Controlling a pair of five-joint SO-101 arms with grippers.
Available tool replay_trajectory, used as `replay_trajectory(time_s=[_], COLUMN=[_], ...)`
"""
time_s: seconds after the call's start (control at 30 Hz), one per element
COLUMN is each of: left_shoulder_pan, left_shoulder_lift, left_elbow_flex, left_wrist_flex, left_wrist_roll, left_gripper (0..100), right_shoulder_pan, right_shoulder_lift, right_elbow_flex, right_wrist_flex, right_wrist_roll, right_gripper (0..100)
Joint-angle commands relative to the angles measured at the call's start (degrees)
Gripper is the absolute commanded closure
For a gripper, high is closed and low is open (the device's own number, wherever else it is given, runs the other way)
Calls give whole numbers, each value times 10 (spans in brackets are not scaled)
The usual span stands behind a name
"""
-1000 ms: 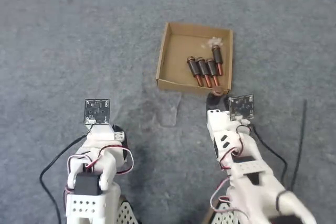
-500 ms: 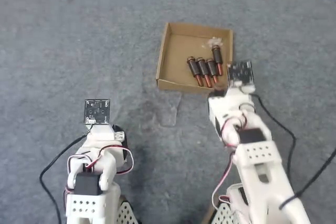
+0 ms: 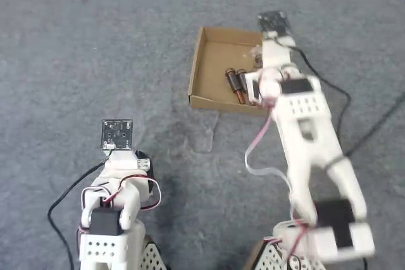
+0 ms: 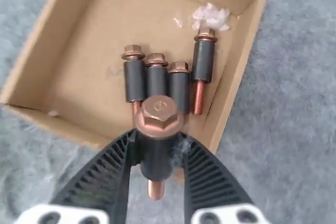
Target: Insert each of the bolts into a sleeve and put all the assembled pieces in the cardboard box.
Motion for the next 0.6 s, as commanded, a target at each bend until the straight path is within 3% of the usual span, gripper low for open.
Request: replay_trajectory(time_s=[0.0, 0.2, 0.37, 0.57], left_shoulder_pan=[1, 1, 1, 1], left_shoulder_lift=[-12, -12, -12, -12], left_elbow_flex=[-11, -11, -11, -11], left_wrist_flex=[1, 1, 0, -2], left_wrist_roll=[-3, -3, -3, -3], left_gripper=[989, 989, 989, 989], right_shoulder_pan=[20, 32, 34, 35], right_shoulder_lift=[98, 269, 358, 389], right_elbow_flex=[-180, -366, -473, -523], right_wrist_flex=[43, 100, 177, 204], right_wrist_roll=[7, 7, 7, 6], right_gripper=[990, 986, 886, 919])
